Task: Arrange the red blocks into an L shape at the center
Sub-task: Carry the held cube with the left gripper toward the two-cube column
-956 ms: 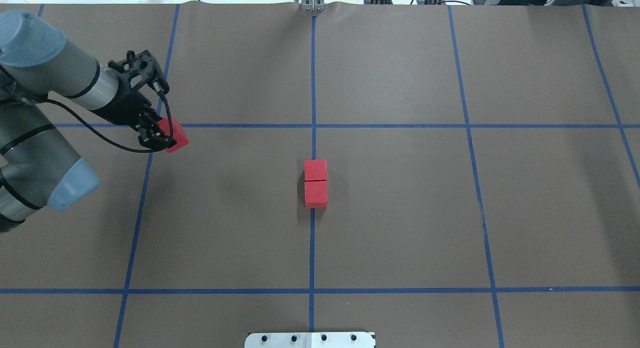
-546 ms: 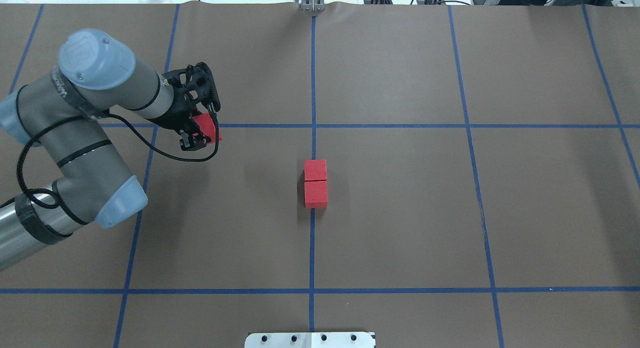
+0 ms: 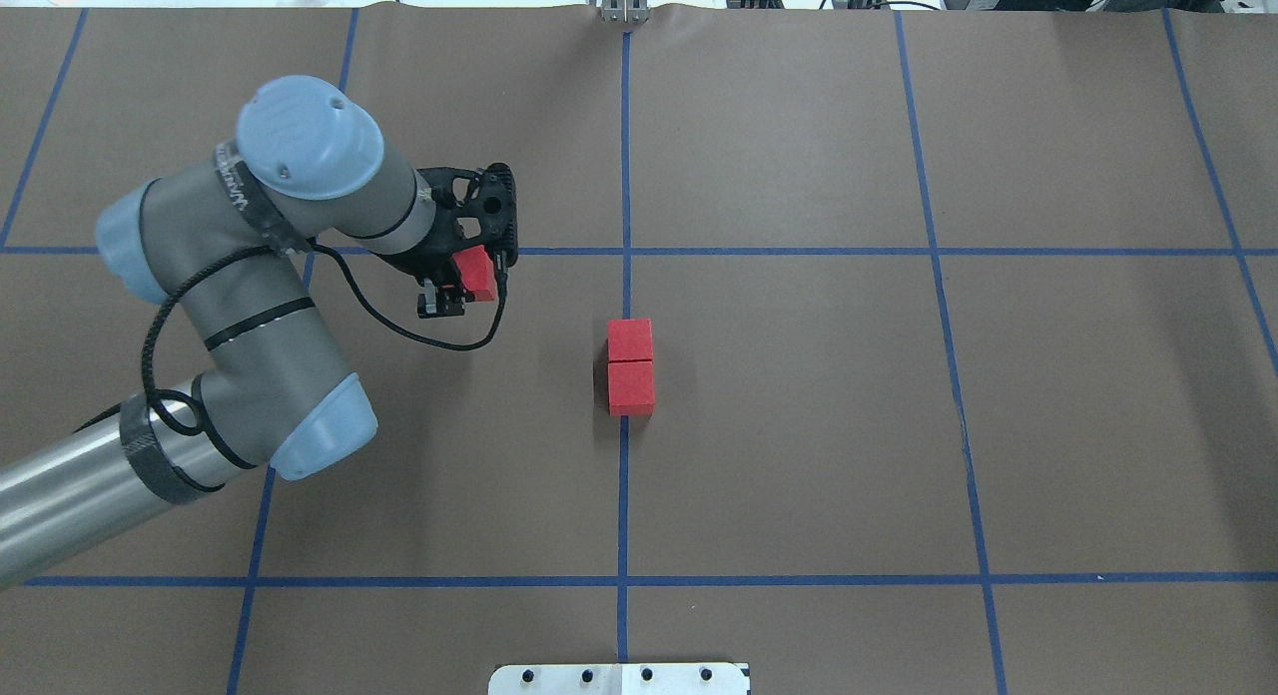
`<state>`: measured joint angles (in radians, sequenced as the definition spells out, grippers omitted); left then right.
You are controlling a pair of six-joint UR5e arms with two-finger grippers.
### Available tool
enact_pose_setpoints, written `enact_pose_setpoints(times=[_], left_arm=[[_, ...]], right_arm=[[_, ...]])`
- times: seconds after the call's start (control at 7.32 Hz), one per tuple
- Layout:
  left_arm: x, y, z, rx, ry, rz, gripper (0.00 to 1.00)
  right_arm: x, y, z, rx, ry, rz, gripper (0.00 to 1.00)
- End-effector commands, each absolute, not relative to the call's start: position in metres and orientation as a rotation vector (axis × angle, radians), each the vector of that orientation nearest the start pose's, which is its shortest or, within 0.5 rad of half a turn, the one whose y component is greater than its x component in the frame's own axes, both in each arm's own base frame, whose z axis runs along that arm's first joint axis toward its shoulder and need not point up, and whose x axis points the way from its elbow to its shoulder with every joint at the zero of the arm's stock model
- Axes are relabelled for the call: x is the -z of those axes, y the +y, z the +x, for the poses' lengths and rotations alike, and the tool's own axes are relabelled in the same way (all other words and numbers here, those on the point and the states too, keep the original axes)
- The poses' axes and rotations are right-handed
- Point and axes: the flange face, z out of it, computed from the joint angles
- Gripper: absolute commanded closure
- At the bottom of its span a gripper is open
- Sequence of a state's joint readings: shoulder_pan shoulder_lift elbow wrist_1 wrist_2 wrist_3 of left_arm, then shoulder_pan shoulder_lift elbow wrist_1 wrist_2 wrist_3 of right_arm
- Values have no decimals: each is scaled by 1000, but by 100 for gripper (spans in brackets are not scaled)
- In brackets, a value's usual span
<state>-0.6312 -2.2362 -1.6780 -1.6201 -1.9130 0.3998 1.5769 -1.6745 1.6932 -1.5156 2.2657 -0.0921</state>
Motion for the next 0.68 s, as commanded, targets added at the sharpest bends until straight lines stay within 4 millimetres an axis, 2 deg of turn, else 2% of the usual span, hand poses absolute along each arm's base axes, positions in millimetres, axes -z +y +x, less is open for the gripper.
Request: enact_pose_setpoints(times=[0.0, 0.27, 0.41, 0.55], left_arm=[[-197, -453, 541, -1397, 629, 709, 100], [-182, -461, 572, -1375, 646, 691, 99], [-181, -465, 581, -1376, 650, 701, 93], [-187, -467, 586, -1380, 651, 705, 93]], right_arm=[[-648, -452, 72, 107, -691, 102, 1], [-648, -452, 72, 107, -692, 102, 1], [-650, -452, 72, 106, -692, 99, 1], [-650, -452, 72, 104, -693, 98, 1]])
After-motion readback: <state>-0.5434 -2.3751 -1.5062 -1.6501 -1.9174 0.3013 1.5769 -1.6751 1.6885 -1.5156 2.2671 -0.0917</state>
